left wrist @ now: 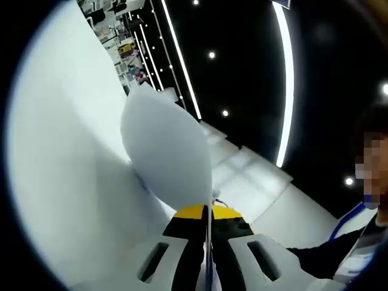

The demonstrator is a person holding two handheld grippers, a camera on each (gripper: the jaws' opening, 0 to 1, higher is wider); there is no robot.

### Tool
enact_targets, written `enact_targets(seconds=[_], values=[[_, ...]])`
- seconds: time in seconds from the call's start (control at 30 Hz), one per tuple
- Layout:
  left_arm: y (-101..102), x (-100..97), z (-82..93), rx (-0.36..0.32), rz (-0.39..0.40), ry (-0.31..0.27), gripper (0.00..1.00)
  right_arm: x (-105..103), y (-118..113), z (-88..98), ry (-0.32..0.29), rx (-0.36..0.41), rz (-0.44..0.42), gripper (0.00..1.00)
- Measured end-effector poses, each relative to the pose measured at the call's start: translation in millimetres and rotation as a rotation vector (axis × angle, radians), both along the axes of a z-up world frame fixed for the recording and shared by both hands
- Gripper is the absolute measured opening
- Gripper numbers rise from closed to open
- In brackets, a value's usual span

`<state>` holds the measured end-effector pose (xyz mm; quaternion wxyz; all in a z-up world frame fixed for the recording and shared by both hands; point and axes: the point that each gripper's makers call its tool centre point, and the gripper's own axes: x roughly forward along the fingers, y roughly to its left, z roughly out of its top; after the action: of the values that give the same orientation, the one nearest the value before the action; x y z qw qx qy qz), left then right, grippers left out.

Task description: Organize the stack of printing papers by aligning and flattening the scattered papers on the table

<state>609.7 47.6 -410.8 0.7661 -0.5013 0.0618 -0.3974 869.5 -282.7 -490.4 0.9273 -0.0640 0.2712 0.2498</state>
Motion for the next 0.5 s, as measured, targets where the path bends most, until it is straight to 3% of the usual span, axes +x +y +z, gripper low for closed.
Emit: enact_targets(seconds=[0.13,0.23,0.37,0.5], values=[[-2,-1.9,0.3,0.002,0.001,0.001,0.06,3,2,-0.4,-0.005,-0.009,0.014,0.15],[-1,-1.3,-0.1,0.002,0.001,0.002,0.06,-5,9,-0.4,0.014,0.017,0.023,0.01],[0,0.3,-1.1,0.003,0.003,0.005,0.06,-13,10,9.4,0.006,0.009,0.027,0.00],[-1,-1.0,-0.9,0.002,0.003,0.010,0.06,-15,4,36.1,-0.023,0.040,0.009,0.00]])
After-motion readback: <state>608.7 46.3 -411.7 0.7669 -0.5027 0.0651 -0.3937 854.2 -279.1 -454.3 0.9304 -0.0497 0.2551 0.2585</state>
